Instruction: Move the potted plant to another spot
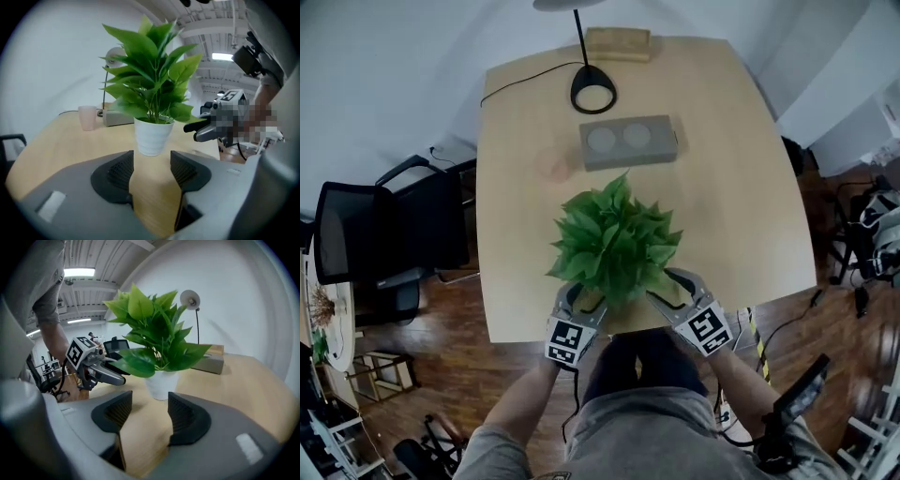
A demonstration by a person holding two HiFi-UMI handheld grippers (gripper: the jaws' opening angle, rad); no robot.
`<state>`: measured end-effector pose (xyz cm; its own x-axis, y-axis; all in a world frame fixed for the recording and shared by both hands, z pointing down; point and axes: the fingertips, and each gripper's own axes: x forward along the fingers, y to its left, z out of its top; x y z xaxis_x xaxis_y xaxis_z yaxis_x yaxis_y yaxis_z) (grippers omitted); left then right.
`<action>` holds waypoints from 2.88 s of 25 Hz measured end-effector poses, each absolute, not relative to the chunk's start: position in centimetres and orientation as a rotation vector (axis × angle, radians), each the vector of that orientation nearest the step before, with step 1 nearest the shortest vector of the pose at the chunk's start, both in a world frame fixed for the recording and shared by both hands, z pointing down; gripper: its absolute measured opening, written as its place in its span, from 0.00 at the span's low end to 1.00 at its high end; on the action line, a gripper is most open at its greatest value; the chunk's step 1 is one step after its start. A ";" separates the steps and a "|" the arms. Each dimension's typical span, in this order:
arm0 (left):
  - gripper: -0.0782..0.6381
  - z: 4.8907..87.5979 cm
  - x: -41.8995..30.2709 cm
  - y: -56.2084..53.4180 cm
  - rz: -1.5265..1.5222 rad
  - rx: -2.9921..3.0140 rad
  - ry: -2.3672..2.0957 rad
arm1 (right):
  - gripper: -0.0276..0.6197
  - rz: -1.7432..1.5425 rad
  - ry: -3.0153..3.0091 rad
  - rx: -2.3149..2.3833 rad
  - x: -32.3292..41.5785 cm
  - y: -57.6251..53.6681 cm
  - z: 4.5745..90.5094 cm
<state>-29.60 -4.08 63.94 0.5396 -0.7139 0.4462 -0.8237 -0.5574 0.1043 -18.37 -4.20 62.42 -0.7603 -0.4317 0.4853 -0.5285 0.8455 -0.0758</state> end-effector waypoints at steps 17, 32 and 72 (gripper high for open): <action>0.57 65.9 -26.8 -10.0 0.658 2.730 -1.031 | 0.59 0.073 -2.570 0.391 -23.2 -10.1 65.7; 0.56 55.2 -26.8 -11.8 0.629 2.776 -1.089 | 0.52 -0.047 -2.610 0.451 -23.3 -11.9 54.7; 0.56 47.3 0.2 -24.8 0.649 2.907 -1.018 | 0.52 -0.078 -2.632 0.598 3.4 -24.5 47.0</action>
<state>0.21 -24.83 47.27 0.7057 -0.5987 0.3789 -0.5961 -0.7907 -0.1392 3.37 -24.50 46.98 -0.8108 -0.4233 0.4042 -0.3986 0.9051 0.1484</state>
